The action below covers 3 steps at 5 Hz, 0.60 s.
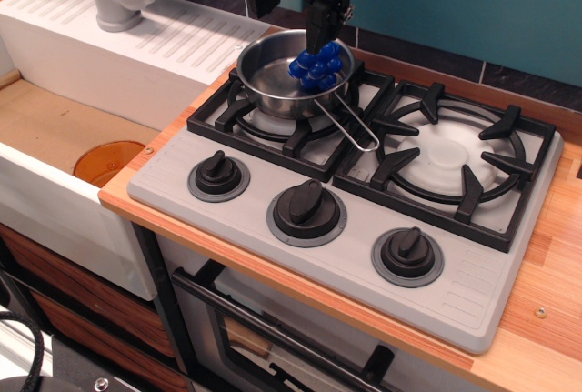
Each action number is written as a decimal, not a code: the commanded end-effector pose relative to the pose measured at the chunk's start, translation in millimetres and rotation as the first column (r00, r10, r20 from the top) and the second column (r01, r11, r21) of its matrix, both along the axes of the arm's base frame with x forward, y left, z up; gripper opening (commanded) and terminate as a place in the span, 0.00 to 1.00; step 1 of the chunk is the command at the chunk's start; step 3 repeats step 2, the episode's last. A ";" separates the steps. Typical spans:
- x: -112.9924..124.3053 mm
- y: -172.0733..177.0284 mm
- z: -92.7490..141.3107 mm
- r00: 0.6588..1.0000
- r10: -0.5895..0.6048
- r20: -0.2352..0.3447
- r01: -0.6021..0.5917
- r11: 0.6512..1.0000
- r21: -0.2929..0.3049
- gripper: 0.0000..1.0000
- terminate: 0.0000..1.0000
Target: Put pan on stove and put blueberry in pan
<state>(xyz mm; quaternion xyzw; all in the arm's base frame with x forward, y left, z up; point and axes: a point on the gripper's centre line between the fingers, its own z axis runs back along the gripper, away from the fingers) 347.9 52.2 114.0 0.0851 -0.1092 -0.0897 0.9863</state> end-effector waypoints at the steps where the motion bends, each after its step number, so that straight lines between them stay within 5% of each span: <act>1: 13.7 -3.7 28.4 0.999 0.024 0.026 -0.024 1.000 0.017 1.00 0.00; 2: 16.1 -4.1 27.8 0.999 0.037 -0.010 -0.037 0.999 -0.009 1.00 1.00; 3: 16.1 -4.1 27.8 0.999 0.037 -0.010 -0.037 0.999 -0.009 1.00 1.00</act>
